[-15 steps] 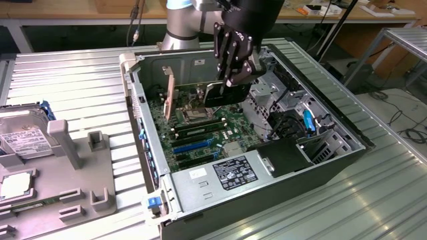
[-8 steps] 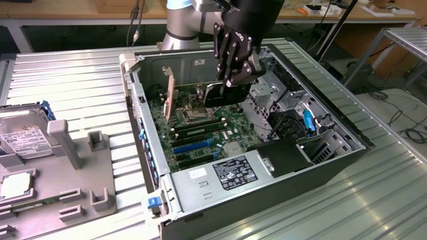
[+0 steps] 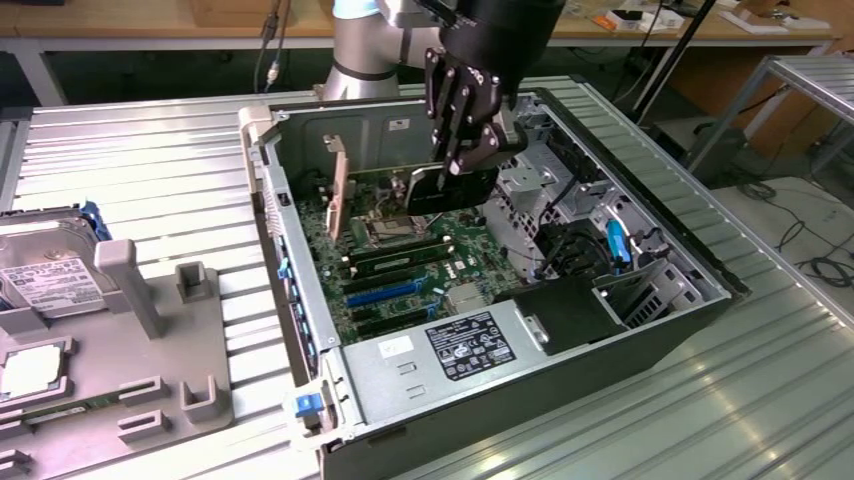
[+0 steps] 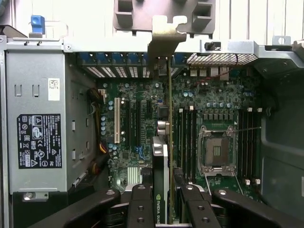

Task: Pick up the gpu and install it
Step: 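Insert the gpu into the slot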

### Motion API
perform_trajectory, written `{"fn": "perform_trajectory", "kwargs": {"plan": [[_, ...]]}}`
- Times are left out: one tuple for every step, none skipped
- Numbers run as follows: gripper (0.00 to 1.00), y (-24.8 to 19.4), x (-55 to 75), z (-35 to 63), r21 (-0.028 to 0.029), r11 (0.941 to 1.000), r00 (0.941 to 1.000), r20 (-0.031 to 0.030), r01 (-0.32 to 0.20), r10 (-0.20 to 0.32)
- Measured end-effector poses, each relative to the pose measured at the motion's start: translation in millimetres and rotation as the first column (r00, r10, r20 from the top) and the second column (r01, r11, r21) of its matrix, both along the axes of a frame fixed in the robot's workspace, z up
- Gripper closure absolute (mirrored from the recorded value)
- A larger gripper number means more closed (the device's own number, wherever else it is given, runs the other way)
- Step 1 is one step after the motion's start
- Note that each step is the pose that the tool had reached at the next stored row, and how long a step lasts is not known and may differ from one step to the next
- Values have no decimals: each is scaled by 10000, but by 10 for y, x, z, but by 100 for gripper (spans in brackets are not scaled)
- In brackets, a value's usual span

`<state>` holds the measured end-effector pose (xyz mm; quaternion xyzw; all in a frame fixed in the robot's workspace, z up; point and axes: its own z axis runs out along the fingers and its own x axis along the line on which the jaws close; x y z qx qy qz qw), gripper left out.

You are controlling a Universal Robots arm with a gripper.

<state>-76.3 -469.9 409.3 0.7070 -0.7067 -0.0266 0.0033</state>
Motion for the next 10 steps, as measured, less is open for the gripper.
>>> {"fn": "perform_trajectory", "kwargs": {"plan": [[73, 11, 0, -7, -1, 10000, 10000, 0, 0, 0], [73, 21, 1, -12, 0, 10000, 10000, 0, 0, 0], [73, 33, 3, -16, 0, 10000, 10000, 0, 0, 0], [73, 126, 18, -51, 0, 10000, 10000, 0, -1, 1], [73, 127, 18, -59, -1, 10000, 10000, 0, -1, 1], [73, 128, 18, -69, 0, 10000, 10000, 1, -1, 1], [73, 129, 18, -82, 0, 10000, 10000, 0, 0, 0], [73, 129, 18, -92, -1, 10000, 10000, 0, 0, 0], [73, 129, 18, -107, -1, 10000, 10000, 0, 0, 0], [73, 130, 18, -124, -1, 10000, 10000, -1, 0, 0]]}}
